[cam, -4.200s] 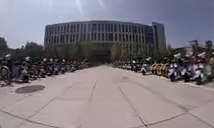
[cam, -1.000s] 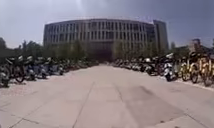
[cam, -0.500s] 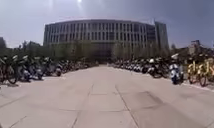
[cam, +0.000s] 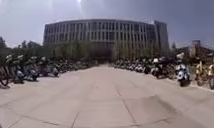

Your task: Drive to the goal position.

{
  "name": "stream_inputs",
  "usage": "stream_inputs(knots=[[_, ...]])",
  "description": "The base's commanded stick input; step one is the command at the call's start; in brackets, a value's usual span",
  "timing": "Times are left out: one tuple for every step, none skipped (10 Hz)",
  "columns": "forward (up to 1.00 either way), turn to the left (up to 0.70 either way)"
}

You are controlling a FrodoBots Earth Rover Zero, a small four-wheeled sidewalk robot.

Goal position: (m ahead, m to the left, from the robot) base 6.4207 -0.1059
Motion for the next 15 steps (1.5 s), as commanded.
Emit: stream_inputs(knots=[[0.7,0.0],[0.7,0.0],[0.7,0.0],[0.7,0.0],[0.7,0.0],[0.7,0.0],[0.7,0.0],[0.7,0.0],[0.7,0.0],[0.7,0.0],[0.7,0.0],[0.7,0.0],[0.7,0.0],[0.7,0.0],[0.7,0.0]])
